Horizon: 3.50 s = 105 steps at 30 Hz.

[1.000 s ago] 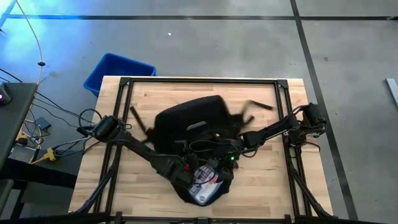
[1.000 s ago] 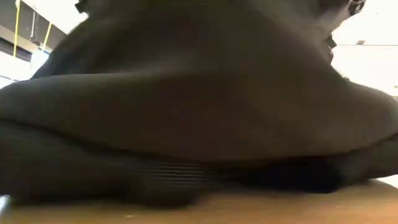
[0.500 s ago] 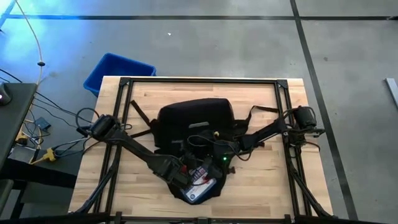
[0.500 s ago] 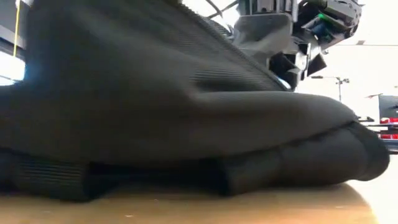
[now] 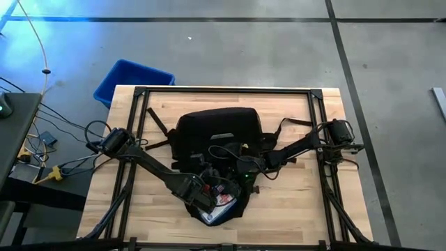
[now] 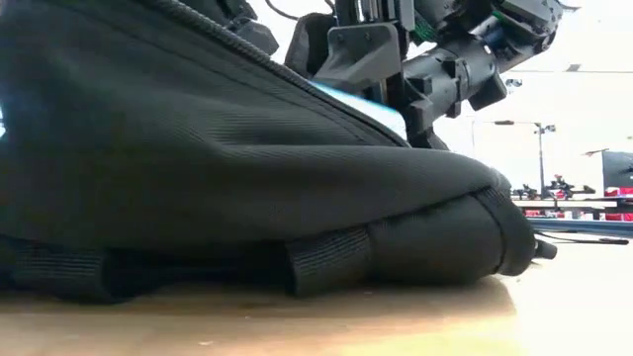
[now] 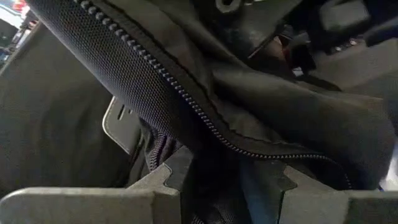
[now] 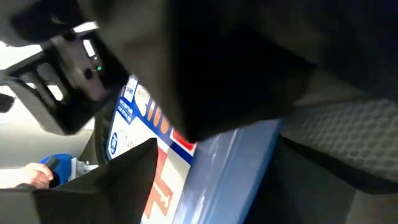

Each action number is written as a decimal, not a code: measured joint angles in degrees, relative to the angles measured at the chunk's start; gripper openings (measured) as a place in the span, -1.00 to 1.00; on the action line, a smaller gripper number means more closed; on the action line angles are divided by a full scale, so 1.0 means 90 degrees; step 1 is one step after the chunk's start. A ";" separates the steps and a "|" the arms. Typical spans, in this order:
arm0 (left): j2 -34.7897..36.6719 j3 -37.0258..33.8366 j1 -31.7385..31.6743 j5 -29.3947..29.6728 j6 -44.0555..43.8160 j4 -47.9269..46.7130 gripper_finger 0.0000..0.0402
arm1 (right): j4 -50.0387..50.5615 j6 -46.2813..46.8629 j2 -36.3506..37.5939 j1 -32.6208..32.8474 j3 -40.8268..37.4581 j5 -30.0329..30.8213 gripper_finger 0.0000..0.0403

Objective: Unpack backpack
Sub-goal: Remove the medkit from the backpack

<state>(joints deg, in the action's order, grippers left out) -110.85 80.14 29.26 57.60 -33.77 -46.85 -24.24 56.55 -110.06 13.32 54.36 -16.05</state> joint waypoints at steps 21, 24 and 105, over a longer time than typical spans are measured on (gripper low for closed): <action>0.0268 0.0855 0.0271 0.0121 0.0262 -0.1144 -0.54 | -0.0435 -0.0192 -0.0119 0.0184 0.0108 -0.0102 0.53; 0.0283 0.1291 0.0384 -0.0516 0.1005 -0.1320 -0.46 | -0.0235 -0.0189 -0.0117 0.0187 0.0108 -0.0073 0.60; -0.0729 0.0786 0.0933 -0.4629 -0.0345 -0.0222 -1.00 | 0.1734 -0.0139 -0.0073 0.0230 0.0635 0.0328 0.62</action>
<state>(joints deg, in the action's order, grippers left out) -117.40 87.21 37.65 15.94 -36.87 -48.85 -8.64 55.30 -110.72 15.39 60.07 -13.10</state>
